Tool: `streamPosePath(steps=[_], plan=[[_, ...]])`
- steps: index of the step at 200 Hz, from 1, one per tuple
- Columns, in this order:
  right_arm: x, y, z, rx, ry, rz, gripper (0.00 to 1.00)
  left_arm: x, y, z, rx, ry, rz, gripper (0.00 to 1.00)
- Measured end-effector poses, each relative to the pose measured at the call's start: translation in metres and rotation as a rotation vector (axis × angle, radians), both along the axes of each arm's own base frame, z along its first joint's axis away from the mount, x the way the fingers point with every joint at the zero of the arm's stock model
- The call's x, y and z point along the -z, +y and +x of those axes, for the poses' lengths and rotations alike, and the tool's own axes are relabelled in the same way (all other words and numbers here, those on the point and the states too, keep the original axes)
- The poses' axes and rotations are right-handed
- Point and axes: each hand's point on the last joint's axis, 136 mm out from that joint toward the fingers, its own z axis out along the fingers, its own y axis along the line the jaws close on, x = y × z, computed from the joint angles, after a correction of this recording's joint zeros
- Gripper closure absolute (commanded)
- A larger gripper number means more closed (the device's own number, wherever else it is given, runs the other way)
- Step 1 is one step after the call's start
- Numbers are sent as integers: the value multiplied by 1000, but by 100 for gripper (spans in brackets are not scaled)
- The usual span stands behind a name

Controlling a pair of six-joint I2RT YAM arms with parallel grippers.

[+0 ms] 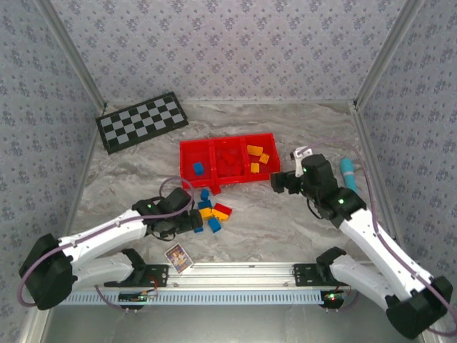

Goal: Sort the legos into containers by color
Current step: Pick up the lego from the middle-left of the table.

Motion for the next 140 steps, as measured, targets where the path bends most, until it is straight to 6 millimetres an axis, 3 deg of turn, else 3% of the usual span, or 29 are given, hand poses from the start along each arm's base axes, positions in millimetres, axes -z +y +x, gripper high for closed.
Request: streamPosePath(steps=[53,140], plan=[[-3,-7,-4,23,-6,75,0,6,-16,6,33,38,61,21],[3,-1,-4,9,32,102,0,21,-23,8,42,97,114,27]])
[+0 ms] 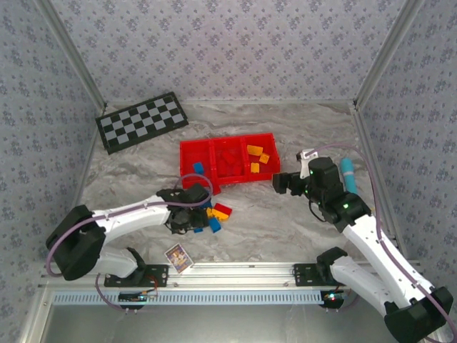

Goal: Sort the legos into containers by color
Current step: Pick up the lego from the middle-left of the table, then place the lego in the container.

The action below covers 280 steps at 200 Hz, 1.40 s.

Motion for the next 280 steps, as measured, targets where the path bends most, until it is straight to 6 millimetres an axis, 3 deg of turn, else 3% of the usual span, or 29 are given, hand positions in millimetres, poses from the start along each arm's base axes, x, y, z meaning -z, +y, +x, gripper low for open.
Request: streamPosePath(steps=[34,64,91,114,149,192,230,257,280], plan=[[3,0,1,0,12,-4,0,7,-6,3,18,19,10,35],[4,0,1,2,13,-4,0,14,-6,0,44,42,27,49],[4,0,1,4,14,-2,0,16,-7,1,57,48,38,68],[4,0,1,5,14,-1,0,15,-8,3,68,46,30,76],[5,-1,2,9,20,-2,0,8,-8,7,77,19,16,77],[13,-4,-2,24,62,-7,0,-34,-6,23,112,-125,-17,76],[7,-15,-14,57,51,6,0,-71,6,60,96,-217,-2,75],[-1,-21,-21,76,27,22,0,-82,16,90,79,-218,36,75],[1,-25,-26,88,41,19,0,-90,14,119,90,-210,64,70]])
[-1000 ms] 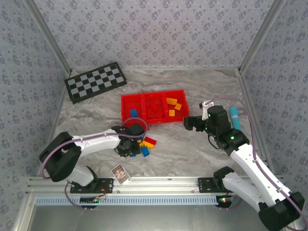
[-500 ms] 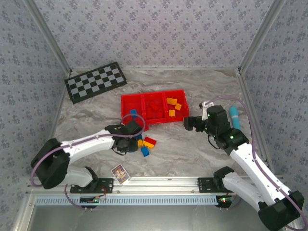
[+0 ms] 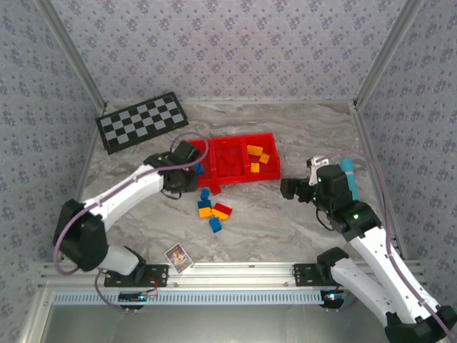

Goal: Sort the legos into containers by color
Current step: Place the lego in the container.

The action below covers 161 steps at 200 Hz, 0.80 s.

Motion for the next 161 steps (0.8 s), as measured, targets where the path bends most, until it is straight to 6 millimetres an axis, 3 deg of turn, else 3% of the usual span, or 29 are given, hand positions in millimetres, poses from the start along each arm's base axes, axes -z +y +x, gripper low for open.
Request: streamPosePath(steps=[39,101,161], plan=[[9,-9,-12,34,37,5,0,-10,-16,48,38,-14,22,70],[6,-21,-34,62,9,34,0,4,-14,115,10,-7,35,70],[12,-22,-35,67,18,33,0,31,-24,142,19,26,47,64]])
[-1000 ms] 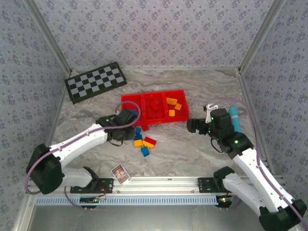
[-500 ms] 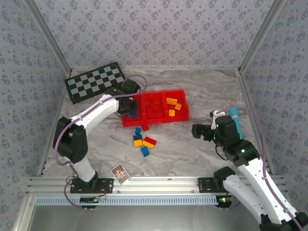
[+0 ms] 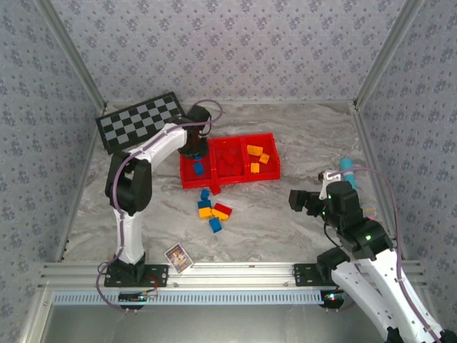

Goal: Sort the legos into containers by color
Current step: Place the lego in the container, then pick up the lego from the center of the table.

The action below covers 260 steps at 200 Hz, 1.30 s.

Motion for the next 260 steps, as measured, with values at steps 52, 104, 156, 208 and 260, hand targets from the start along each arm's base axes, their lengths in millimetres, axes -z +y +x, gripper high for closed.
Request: streamPosePath(steps=[52,104,156,208,260], plan=[[3,0,0,1,7,-3,0,-1,-2,5,3,-8,-1,38],[9,-1,0,4,22,-9,0,-11,4,2,17,-44,13,18],[13,0,2,5,40,-14,0,-64,1,-35,56,-159,-62,0],[13,1,4,5,39,-8,0,-46,-15,-105,154,-105,-93,5],[13,1,5,5,38,-3,0,-12,-22,-144,250,-11,-58,9]])
